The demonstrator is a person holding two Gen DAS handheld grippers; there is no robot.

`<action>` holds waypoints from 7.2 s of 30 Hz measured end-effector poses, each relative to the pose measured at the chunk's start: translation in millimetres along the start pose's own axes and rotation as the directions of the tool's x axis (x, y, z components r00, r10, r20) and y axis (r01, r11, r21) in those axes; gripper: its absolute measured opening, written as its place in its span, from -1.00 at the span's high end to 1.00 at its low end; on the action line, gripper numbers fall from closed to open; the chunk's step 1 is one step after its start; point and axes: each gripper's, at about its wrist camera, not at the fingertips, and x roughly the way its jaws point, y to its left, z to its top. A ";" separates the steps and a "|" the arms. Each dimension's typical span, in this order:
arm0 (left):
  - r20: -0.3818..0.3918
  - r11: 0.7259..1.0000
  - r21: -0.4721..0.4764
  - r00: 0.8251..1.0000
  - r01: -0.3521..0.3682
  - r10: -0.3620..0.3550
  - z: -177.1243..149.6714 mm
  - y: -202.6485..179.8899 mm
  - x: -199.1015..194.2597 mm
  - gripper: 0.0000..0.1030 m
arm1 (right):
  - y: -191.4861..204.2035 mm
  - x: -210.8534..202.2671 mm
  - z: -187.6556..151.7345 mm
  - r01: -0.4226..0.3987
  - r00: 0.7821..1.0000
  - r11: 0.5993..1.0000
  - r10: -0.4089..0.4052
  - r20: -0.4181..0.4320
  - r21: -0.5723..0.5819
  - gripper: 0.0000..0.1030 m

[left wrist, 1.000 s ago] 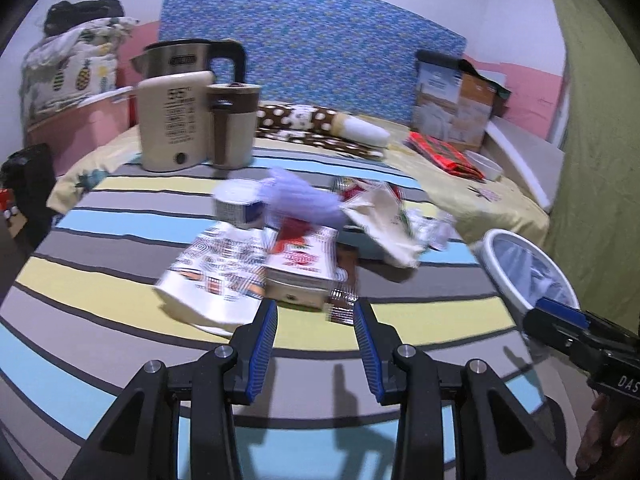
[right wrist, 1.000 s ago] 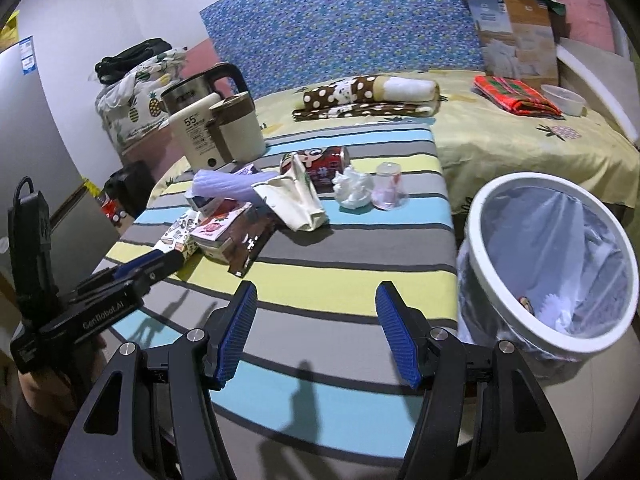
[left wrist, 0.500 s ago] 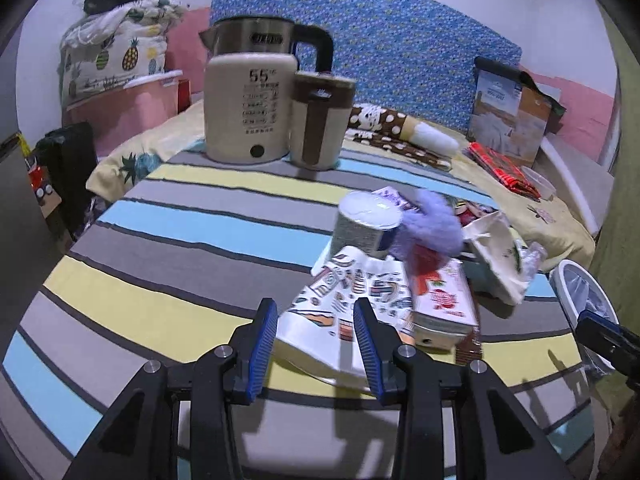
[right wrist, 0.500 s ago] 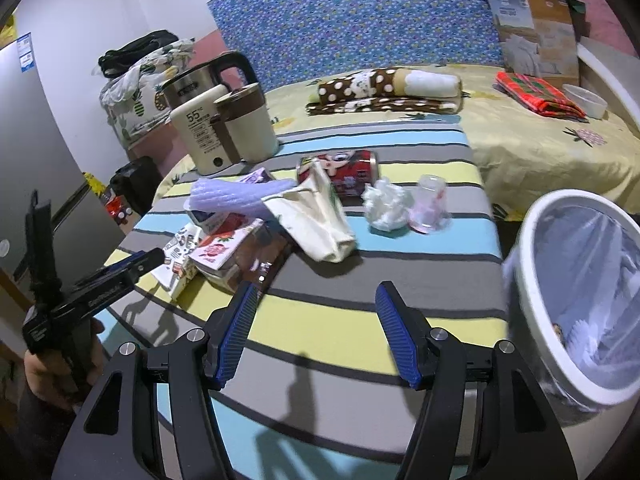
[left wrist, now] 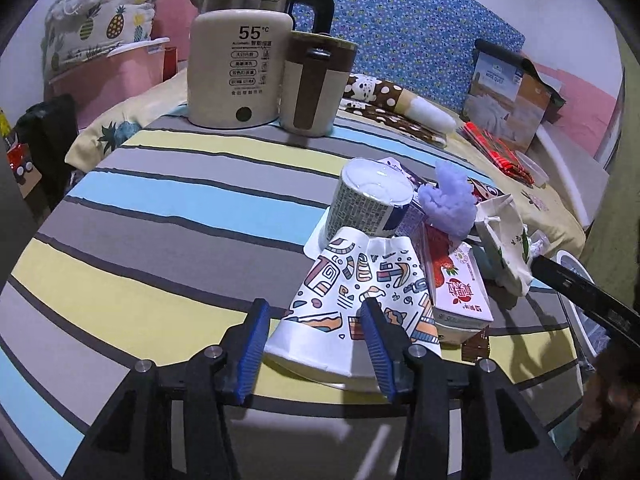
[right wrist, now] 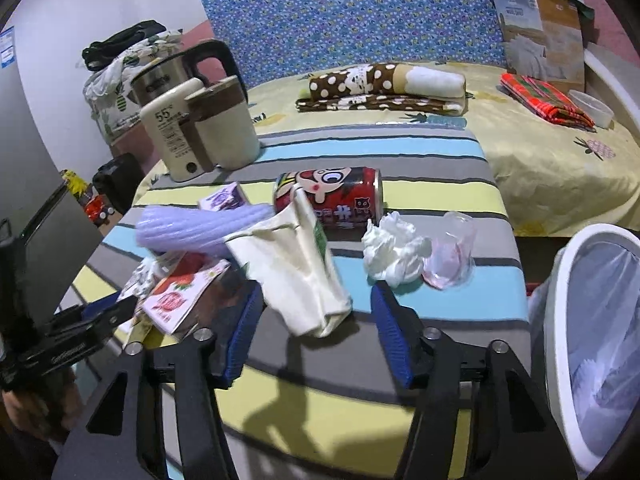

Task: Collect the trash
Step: 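Grasp the patterned paper cup with the left tool while the right tool grasps the cloth bag, then carry the paper cup and cloth bag to the bin and release both, then move both tools back over the table toward the juice carton, then grasp the juice carton with the left tool while the right tool grasps the brown wrapper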

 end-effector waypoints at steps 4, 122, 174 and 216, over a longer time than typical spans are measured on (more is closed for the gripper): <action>-0.008 1.000 0.001 1.000 0.015 -0.015 -3.2 -2.3 -0.6 0.09 | -4.7 10.6 0.9 -0.024 0.999 1.000 0.024 -0.035 0.012 0.20; -0.132 0.813 0.370 0.892 0.450 -0.433 -31.0 -306.8 0.6 0.55 | -153.1 -139.8 -66.7 0.252 0.955 0.905 -0.290 0.063 0.343 0.42; 0.110 0.980 0.169 0.986 0.109 -0.129 -42.2 -113.2 -92.9 0.34 | -10.3 -111.9 -60.6 0.031 0.995 0.996 -0.038 0.091 0.079 0.15; 0.081 0.998 0.070 0.997 0.006 -0.011 -10.6 -71.9 -17.1 -0.08 | -10.3 -57.0 -46.1 -0.008 0.999 0.999 0.010 -0.034 0.051 0.15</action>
